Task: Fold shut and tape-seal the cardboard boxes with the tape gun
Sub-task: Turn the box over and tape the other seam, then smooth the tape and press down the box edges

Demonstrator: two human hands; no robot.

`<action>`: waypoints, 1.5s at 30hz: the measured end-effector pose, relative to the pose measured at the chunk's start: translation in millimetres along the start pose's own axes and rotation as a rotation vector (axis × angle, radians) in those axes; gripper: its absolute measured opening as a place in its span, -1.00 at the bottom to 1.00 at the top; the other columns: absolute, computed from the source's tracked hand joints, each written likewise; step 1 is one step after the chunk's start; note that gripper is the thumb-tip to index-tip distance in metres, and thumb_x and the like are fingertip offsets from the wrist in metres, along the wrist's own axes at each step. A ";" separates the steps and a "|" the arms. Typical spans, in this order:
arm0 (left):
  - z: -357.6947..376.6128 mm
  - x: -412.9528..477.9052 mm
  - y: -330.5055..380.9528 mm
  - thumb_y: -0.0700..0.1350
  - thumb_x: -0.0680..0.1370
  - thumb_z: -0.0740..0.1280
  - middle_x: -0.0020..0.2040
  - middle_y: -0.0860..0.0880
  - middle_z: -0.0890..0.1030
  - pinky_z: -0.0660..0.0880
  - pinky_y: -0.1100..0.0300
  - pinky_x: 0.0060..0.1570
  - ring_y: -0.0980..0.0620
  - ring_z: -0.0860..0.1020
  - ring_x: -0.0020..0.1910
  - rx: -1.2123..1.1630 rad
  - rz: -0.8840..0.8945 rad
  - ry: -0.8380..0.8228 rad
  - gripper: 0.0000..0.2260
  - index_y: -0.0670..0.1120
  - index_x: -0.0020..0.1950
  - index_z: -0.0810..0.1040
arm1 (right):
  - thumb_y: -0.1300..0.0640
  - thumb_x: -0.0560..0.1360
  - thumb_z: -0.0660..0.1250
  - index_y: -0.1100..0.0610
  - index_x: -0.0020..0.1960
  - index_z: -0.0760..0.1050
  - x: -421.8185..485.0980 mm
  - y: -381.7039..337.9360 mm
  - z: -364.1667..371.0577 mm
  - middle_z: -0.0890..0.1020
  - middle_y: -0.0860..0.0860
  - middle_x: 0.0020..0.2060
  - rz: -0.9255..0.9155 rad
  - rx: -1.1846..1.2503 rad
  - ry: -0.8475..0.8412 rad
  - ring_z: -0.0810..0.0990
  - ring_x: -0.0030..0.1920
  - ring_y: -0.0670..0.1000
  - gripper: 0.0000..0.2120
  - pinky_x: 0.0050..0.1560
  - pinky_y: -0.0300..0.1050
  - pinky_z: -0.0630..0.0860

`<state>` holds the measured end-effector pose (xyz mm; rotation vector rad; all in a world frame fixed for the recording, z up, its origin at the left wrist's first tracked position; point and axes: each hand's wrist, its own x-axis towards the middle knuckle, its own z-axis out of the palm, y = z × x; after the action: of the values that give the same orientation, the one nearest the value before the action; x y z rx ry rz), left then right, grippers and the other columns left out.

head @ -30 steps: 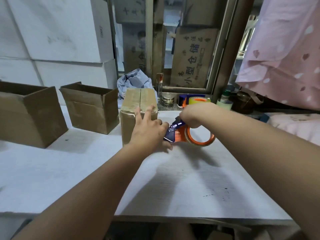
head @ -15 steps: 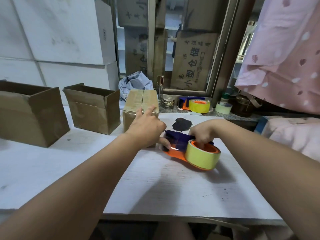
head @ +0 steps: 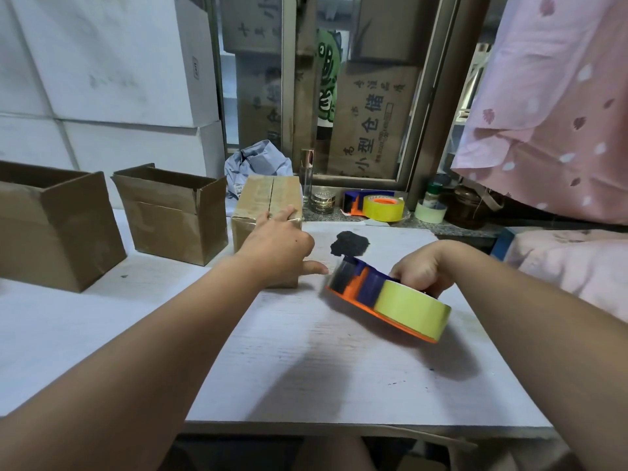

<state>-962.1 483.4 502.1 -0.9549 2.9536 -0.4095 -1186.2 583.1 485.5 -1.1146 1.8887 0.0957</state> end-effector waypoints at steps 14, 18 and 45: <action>3.4 -3.5 4.2 0.22 0.58 0.09 0.37 -0.17 0.43 -0.02 -0.26 0.42 -0.16 -0.04 0.52 0.063 0.001 -0.012 -0.59 0.00 0.04 0.62 | 0.41 0.42 0.19 0.31 0.09 0.51 3.3 -6.4 5.0 0.57 0.19 -0.15 0.026 0.139 0.448 0.59 -0.19 0.15 -0.73 -0.22 -0.05 0.62; 4.4 -5.1 3.4 0.23 0.58 0.09 0.32 -0.15 0.48 -0.02 -0.26 0.42 -0.17 -0.04 0.52 0.067 0.019 0.004 -0.60 0.03 0.01 0.62 | 0.34 0.44 0.14 0.33 0.09 0.50 7.1 -13.1 7.0 0.60 0.27 0.00 0.065 0.116 0.567 0.65 -0.06 0.24 -0.72 -0.03 0.14 0.61; 51.2 -20.9 -35.2 -0.12 0.66 0.06 0.34 0.02 0.48 0.34 0.09 0.36 0.09 0.42 0.32 -1.514 -0.681 0.832 -0.67 -0.06 0.40 0.41 | 0.17 0.62 0.11 0.07 0.28 0.51 14.2 -114.1 59.5 0.58 -0.08 0.17 -0.667 0.670 1.239 0.47 0.11 -0.19 -0.70 0.11 -0.33 0.38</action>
<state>-920.4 455.5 460.0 -2.2151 2.9945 2.2680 -1066.2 534.6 480.6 -1.3321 2.0628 -1.8127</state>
